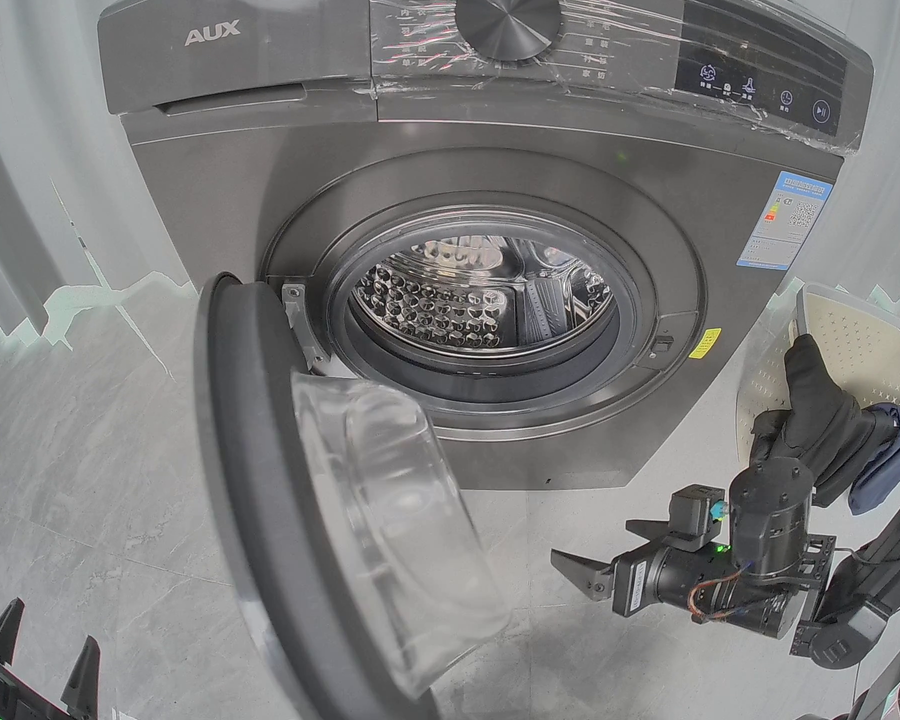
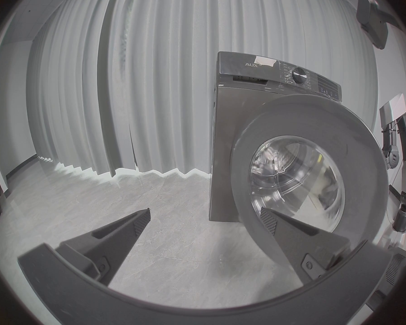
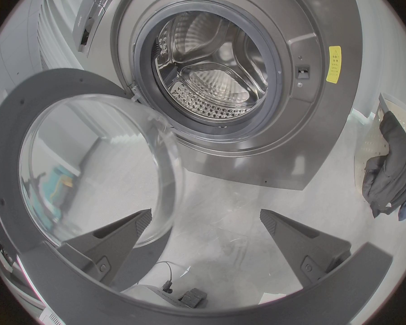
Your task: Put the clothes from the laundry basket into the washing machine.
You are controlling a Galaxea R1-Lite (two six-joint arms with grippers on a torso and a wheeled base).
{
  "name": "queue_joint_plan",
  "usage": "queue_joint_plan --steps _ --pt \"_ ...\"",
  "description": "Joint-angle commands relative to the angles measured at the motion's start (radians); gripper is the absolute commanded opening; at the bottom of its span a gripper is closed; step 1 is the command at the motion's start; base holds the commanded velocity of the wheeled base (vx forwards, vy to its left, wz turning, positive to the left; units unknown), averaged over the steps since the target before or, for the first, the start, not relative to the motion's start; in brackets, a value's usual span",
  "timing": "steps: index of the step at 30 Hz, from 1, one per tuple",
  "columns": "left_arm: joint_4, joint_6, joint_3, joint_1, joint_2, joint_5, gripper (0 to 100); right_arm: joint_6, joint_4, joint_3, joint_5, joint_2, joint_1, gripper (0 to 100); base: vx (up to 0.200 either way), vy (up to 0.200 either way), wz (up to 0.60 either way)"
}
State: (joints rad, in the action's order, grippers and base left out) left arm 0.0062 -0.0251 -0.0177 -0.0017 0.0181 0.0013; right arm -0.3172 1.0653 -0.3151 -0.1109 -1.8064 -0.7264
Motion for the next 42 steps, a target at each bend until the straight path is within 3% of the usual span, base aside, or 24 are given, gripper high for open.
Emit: queue_joint_plan --steps 1,5,12,22,31,39,42 --pt "0.0 -0.001 0.015 0.0 -0.017 0.0 100 -0.02 0.001 0.001 -0.001 0.01 -0.045 100 0.0 0.0 0.0" --pt "0.0 0.001 0.015 0.0 -0.017 0.0 100 -0.031 0.001 -0.012 -0.006 0.01 -0.031 100 0.0 0.0 0.0" --pt "0.001 0.001 0.015 0.0 -0.017 0.0 100 -0.033 0.001 -0.087 0.005 -0.024 -0.034 100 -0.2 0.0 0.0" --pt "0.001 0.001 0.015 0.0 -0.017 0.0 100 -0.033 0.004 -0.165 0.042 -0.108 -0.045 100 -0.08 0.0 0.0" --pt "0.0 0.001 0.015 0.0 -0.017 0.0 100 -0.026 0.088 -0.239 0.042 -0.206 -0.059 100 -0.133 0.0 0.0" --pt "0.0 0.001 0.015 0.0 -0.017 0.0 100 -0.028 0.116 -0.332 0.04 -0.283 -0.097 100 -0.025 0.0 0.0" --pt "0.0 -0.001 0.015 0.0 -0.017 0.0 100 -0.029 0.119 -0.417 0.037 -0.347 -0.143 100 0.0 0.0 0.0"
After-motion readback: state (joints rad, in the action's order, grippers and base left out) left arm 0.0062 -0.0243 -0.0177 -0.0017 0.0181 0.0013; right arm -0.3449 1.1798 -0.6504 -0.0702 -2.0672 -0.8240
